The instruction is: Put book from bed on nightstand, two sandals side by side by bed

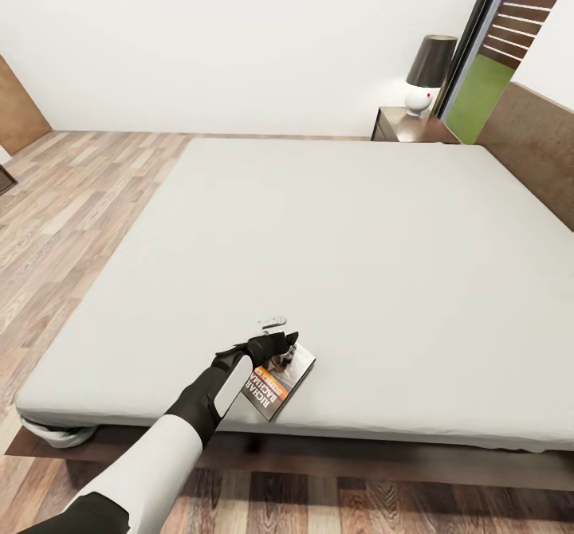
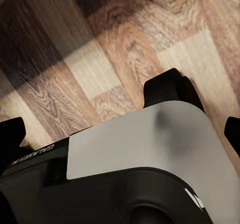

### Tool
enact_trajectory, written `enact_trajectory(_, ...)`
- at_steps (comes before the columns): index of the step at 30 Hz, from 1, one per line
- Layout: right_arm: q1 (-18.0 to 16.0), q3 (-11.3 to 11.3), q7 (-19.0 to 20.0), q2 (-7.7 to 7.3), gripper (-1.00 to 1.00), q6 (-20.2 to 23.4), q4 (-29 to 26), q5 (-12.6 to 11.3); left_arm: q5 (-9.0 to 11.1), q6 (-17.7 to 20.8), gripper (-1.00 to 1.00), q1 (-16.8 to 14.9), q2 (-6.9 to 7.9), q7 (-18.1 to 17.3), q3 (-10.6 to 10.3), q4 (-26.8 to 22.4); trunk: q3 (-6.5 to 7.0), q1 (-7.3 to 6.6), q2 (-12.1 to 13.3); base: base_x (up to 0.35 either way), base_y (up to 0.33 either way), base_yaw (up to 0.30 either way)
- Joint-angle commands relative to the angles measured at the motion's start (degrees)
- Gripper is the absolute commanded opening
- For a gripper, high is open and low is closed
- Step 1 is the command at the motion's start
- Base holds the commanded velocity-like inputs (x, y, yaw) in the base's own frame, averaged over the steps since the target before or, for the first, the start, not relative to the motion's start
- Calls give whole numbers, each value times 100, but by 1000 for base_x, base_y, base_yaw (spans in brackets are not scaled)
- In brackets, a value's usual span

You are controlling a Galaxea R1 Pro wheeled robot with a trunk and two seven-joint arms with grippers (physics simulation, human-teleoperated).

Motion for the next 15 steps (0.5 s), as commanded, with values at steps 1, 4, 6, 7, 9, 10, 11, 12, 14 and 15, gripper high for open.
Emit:
enact_trajectory(1, -8, -27, 31, -2, 100, 13, 20, -21, 24, 27, 100, -2, 0, -5, -1, -4, -3, 0, -2, 0, 0, 0)
enact_trajectory(4, -8, -27, 31, -2, 100, 13, 20, -21, 24, 25, 100, -2, 0, -6, -2, -5, -3, 0, -2, -25, 0, 0)
enact_trajectory(6, -8, -27, 31, -2, 100, 13, 20, -21, 24, 26, 100, -2, 0, -5, -2, -4, -3, 0, -2, -69, 0, 0)
enact_trajectory(7, -8, -27, 31, -2, 100, 13, 20, -21, 24, 25, 100, -2, 0, -5, -2, -4, -3, 0, -2, -74, 0, 0)
enact_trajectory(9, -8, -27, 32, -2, 100, 13, 20, -21, 24, 24, 100, -2, 0, -6, -2, -5, -3, 0, -2, -37, 0, 0)
enact_trajectory(10, -10, -27, 31, -2, 100, 13, 20, -21, 24, 25, 100, -4, 0, -6, -2, -3, -3, 0, -2, -14, 0, 0)
enact_trajectory(11, -9, -27, 31, -2, 100, 13, 20, -21, 24, 27, 100, -4, 0, -6, 0, -2, -3, 0, -2, -11, 0, 0)
enact_trajectory(12, -9, -27, 31, -2, 100, 13, 20, -21, 24, 26, 100, -3, 0, -6, -1, -3, -3, 0, -2, -9, 0, 0)
enact_trajectory(14, -8, -27, 31, -2, 100, 13, 20, -21, 24, 25, 100, -3, 0, -6, -2, 0, -3, 0, -2, -5, 0, 0)
enact_trajectory(15, -8, -27, 31, -2, 100, 13, 20, -21, 24, 24, 100, -3, 0, -6, -2, 0, -3, 0, -2, -3, 0, 0)
